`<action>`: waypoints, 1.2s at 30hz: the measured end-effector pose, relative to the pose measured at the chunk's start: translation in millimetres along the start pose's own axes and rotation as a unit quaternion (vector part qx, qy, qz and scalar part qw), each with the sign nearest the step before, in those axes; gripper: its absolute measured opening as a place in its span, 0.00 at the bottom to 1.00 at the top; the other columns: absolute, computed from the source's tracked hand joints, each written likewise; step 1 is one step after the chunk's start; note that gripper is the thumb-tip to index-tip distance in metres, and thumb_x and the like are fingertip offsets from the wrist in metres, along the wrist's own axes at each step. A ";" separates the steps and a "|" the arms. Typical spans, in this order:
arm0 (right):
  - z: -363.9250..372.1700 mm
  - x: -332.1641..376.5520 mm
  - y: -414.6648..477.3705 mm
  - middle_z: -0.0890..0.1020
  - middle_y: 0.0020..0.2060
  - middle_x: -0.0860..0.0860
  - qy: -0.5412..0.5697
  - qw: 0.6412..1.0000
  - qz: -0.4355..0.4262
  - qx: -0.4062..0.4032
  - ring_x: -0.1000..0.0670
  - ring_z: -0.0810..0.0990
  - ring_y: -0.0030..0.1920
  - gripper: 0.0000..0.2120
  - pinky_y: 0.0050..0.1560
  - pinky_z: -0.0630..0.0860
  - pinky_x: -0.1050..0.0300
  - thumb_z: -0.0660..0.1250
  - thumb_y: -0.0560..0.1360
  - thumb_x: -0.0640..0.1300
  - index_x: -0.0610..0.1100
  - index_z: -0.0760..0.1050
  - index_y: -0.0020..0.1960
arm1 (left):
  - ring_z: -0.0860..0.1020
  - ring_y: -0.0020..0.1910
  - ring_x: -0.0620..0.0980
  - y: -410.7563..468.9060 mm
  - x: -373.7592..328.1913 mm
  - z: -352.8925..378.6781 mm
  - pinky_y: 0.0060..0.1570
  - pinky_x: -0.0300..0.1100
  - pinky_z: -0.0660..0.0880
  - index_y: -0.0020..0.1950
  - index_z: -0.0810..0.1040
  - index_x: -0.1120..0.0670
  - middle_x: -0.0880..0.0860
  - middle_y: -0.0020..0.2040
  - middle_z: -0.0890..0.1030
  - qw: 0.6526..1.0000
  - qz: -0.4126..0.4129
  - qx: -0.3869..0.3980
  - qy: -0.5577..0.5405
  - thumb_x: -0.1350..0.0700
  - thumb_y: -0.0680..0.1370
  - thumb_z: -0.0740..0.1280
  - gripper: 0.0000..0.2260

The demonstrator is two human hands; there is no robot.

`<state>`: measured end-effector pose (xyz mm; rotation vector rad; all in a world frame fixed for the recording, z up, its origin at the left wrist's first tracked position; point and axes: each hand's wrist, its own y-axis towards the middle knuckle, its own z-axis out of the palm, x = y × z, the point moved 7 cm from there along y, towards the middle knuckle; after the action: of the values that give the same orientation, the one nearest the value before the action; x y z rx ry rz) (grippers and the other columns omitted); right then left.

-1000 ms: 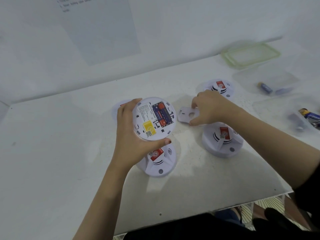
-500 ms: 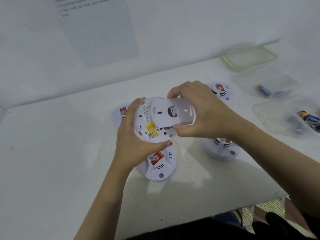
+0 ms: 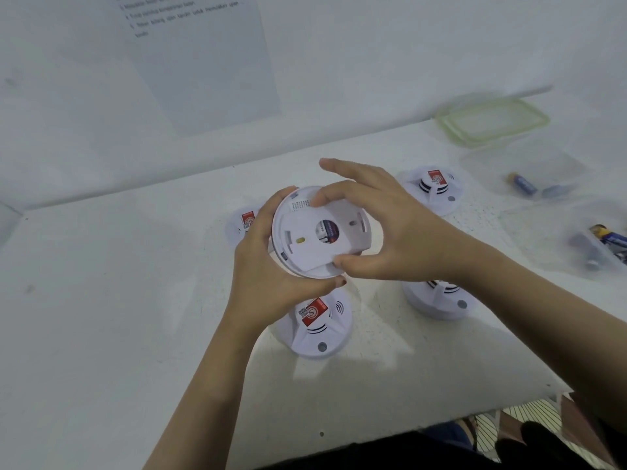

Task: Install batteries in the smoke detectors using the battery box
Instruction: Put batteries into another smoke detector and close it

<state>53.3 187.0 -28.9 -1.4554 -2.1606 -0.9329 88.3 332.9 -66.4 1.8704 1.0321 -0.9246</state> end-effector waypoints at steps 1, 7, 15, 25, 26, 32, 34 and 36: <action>0.6 -0.3 0.2 0.63 0.72 0.52 0.020 1.000 0.004 0.011 0.55 0.57 0.73 0.28 0.70 0.58 0.63 0.73 0.65 0.45 0.49 0.71 0.64 | 0.74 0.62 0.35 0.2 -1.1 -0.6 0.56 0.29 0.74 0.69 0.69 0.46 0.34 0.62 0.75 1.000 0.003 0.004 -0.007 0.46 0.53 0.81 0.46; -1.2 2.4 2.5 0.73 0.63 0.58 0.117 0.992 0.025 0.048 0.59 0.65 0.69 0.28 0.64 0.68 0.64 0.75 0.66 0.35 0.47 0.72 0.63 | 0.74 0.61 0.34 1.6 -11.7 -0.6 0.53 0.26 0.72 0.68 0.69 0.44 0.31 0.60 0.75 0.999 0.026 0.031 -0.007 0.51 0.53 0.82 0.45; -4.6 -0.2 4.7 0.78 0.57 0.58 0.186 0.980 0.066 0.038 0.54 0.77 0.57 0.26 0.49 0.80 0.57 0.77 0.66 0.37 0.50 0.75 0.61 | 0.74 0.62 0.37 2.9 -17.5 -4.7 0.56 0.31 0.74 0.69 0.69 0.45 0.35 0.62 0.76 0.999 0.036 0.031 -0.010 0.44 0.52 0.79 0.46; -13.4 5.5 2.5 0.77 0.60 0.49 0.084 0.996 0.028 -0.013 0.48 0.77 0.59 0.30 0.48 0.78 0.51 0.79 0.63 0.49 0.46 0.69 0.60 | 0.75 0.61 0.37 4.2 -21.6 -3.8 0.55 0.30 0.74 0.67 0.68 0.40 0.35 0.61 0.76 0.998 0.048 0.028 -0.011 0.43 0.52 0.78 0.44; -14.1 6.5 2.4 0.77 0.60 0.49 0.067 0.997 0.019 -0.015 0.48 0.77 0.59 0.30 0.48 0.77 0.51 0.78 0.63 0.51 0.46 0.69 0.59 | 0.75 0.61 0.37 4.0 -22.1 -4.0 0.55 0.30 0.74 0.68 0.68 0.40 0.35 0.61 0.76 0.998 0.049 0.028 -0.008 0.43 0.52 0.78 0.45; -17.1 14.8 -0.3 0.78 0.58 0.51 -0.021 0.999 -0.030 -0.040 0.53 0.77 0.56 0.33 0.48 0.76 0.56 0.73 0.63 0.59 0.43 0.69 0.61 | 0.75 0.61 0.35 2.3 -28.3 -4.5 0.55 0.27 0.72 0.67 0.68 0.42 0.33 0.60 0.76 0.997 0.072 0.022 0.001 0.42 0.53 0.78 0.44; -17.5 16.1 -1.2 0.80 0.56 0.49 -0.049 0.997 -0.044 -0.047 0.48 0.80 0.53 0.33 0.45 0.78 0.51 0.71 0.63 0.61 0.43 0.70 0.60 | 0.75 0.60 0.35 0.9 -31.4 -4.1 0.53 0.26 0.72 0.66 0.69 0.43 0.31 0.58 0.76 0.996 0.083 0.017 -0.001 0.43 0.53 0.78 0.43; -18.2 16.7 -2.0 0.82 0.51 0.46 -0.077 0.994 -0.052 -0.053 0.44 0.82 0.46 0.34 0.40 0.79 0.47 0.69 0.62 0.63 0.42 0.70 0.59 | 0.76 0.58 0.35 -0.4 -34.7 -3.1 0.52 0.26 0.72 0.65 0.69 0.41 0.29 0.56 0.76 0.996 0.091 0.010 0.000 0.43 0.53 0.78 0.41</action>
<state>43.8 185.0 -6.1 -1.5219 -2.3516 -1.0152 74.6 324.9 -35.4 1.9442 0.8385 -0.8299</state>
